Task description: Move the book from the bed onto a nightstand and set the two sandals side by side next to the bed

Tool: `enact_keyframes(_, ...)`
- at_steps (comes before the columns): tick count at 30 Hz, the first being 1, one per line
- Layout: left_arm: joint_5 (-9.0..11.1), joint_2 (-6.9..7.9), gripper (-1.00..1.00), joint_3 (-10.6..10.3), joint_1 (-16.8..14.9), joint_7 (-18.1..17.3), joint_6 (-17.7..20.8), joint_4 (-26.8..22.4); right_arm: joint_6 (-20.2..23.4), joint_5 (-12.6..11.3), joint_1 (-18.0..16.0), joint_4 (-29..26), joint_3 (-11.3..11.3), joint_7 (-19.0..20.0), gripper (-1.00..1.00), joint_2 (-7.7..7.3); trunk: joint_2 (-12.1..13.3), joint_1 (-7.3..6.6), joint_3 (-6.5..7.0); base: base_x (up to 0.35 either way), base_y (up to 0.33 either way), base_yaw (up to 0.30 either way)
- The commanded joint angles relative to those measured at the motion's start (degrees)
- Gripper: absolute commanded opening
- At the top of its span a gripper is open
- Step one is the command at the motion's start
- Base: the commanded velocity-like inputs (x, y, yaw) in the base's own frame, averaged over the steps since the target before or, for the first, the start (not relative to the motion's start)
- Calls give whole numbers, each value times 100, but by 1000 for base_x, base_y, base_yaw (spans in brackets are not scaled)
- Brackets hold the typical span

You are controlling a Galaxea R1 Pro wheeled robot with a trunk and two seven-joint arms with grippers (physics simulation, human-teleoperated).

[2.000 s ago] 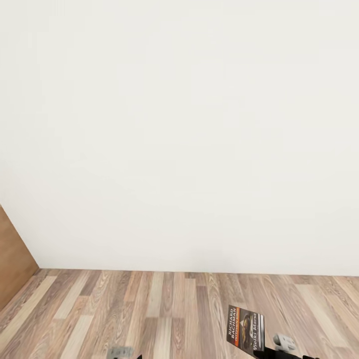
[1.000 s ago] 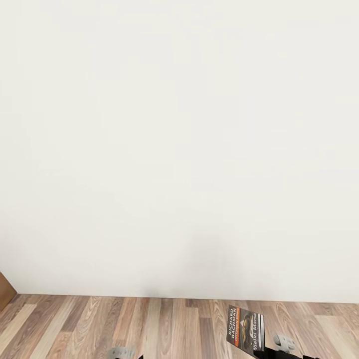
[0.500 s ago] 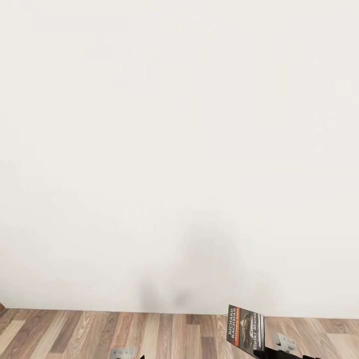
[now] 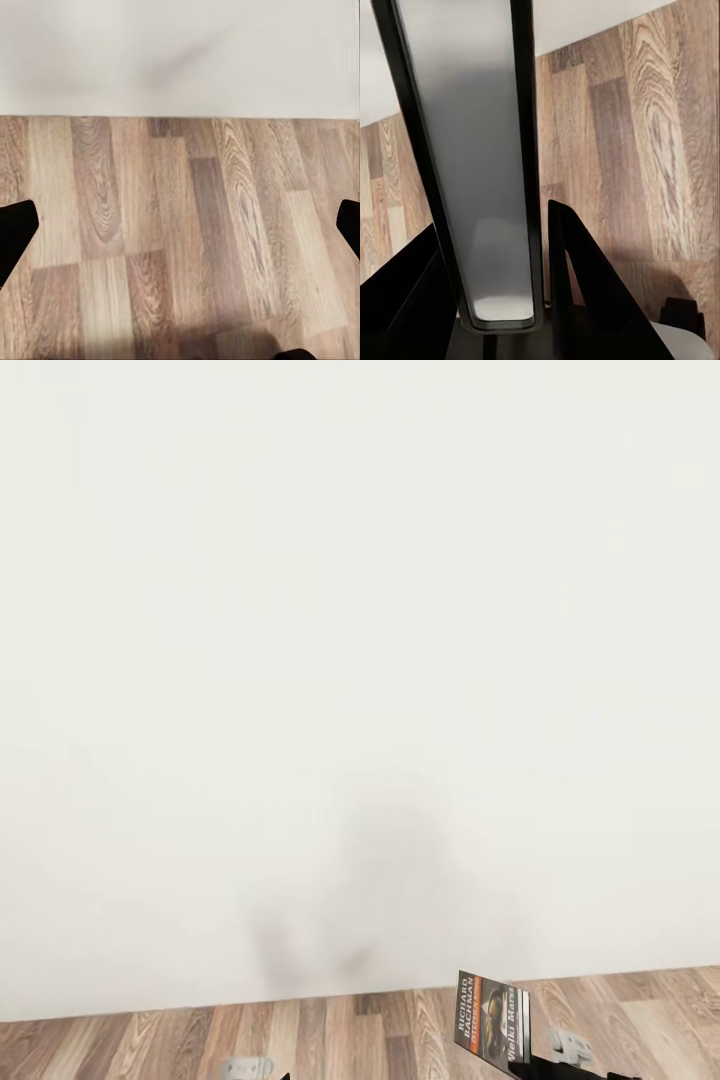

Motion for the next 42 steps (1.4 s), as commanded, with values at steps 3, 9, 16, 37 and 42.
enact_keyframes(3, 54, 1, 100, -8, -3, -25, -7, 5, 56, -15, -3, -5, -37, 19, -100, 1, -6, 1, -8, 1, 0, -297)
enact_keyframes(9, 54, 1, 100, -8, -3, -25, -10, 5, 56, -15, -3, -5, -37, 19, -100, 1, -6, 1, -8, 0, 0, -292)
enact_keyframes(16, 54, 1, 100, -8, -3, -25, -9, 5, 56, -15, -3, -5, -37, 19, -100, 1, -6, 1, -8, 0, 0, -287)
enact_keyframes(37, 54, 1, 100, -8, -3, -25, -8, 5, 56, -7, -3, -5, -37, 15, -100, 1, -6, 1, -8, 179, 0, -286)
enact_keyframes(42, 59, 1, 100, -6, -3, -25, -12, 5, 56, -7, -3, -5, -38, 16, -100, 1, -6, 1, -8, 28, 0, -286)
